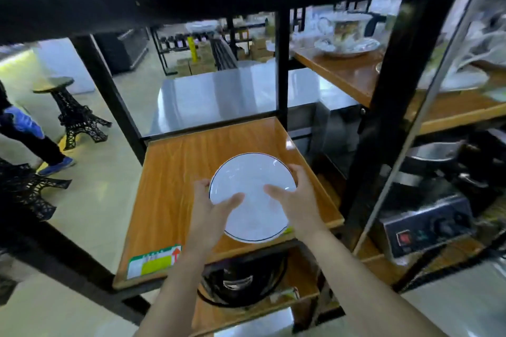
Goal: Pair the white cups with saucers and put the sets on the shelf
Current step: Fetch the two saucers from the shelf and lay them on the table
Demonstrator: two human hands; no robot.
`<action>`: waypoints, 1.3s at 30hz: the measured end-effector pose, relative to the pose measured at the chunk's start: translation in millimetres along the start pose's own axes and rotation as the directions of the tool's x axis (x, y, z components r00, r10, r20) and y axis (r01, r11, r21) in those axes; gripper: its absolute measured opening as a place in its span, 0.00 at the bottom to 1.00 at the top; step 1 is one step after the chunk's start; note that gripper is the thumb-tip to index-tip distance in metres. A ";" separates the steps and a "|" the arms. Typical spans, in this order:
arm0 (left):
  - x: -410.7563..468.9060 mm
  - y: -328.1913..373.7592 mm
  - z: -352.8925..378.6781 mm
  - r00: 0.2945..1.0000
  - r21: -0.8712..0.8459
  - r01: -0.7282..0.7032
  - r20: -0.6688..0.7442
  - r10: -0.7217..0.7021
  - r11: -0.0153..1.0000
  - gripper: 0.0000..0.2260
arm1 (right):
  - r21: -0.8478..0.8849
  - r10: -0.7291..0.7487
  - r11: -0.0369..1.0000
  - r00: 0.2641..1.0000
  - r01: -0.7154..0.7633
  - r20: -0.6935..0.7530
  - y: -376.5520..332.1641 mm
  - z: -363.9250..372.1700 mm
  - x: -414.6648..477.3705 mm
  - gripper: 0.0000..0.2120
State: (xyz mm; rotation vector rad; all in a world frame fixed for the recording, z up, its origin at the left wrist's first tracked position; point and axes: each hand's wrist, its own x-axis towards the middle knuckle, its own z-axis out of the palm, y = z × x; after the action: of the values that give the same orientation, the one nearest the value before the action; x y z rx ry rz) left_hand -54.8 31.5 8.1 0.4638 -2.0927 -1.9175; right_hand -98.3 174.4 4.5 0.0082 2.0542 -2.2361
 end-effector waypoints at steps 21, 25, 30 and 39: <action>-364.9 35.4 343.4 0.640 -0.115 -0.161 0.744 0.193 0.980 0.21 | -0.067 -0.174 0.980 0.632 0.189 -0.755 -28.2 -428.7 -347.5 0.19; -443.0 33.3 428.5 0.459 -0.132 -0.170 0.866 0.197 0.977 0.22 | -0.028 -0.117 0.980 0.450 0.198 -0.885 -21.5 -509.2 -421.6 0.20; -547.2 22.2 527.0 0.236 -0.093 -0.110 0.965 0.117 0.990 0.20 | -0.024 -0.052 0.991 0.210 0.132 -0.976 -5.8 -605.9 -505.1 0.20; -703.9 -16.5 643.3 -0.050 0.083 -0.096 0.995 -0.088 0.992 0.17 | 0.070 0.070 0.998 -0.086 0.005 -0.994 41.9 -728.6 -627.6 0.19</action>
State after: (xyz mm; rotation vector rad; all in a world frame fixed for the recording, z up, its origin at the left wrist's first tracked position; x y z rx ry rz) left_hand 330.6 901.7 -53.0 -1.6381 -2.8580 -2.3608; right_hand 480.3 941.4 -53.6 2.5442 2.1592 -2.3170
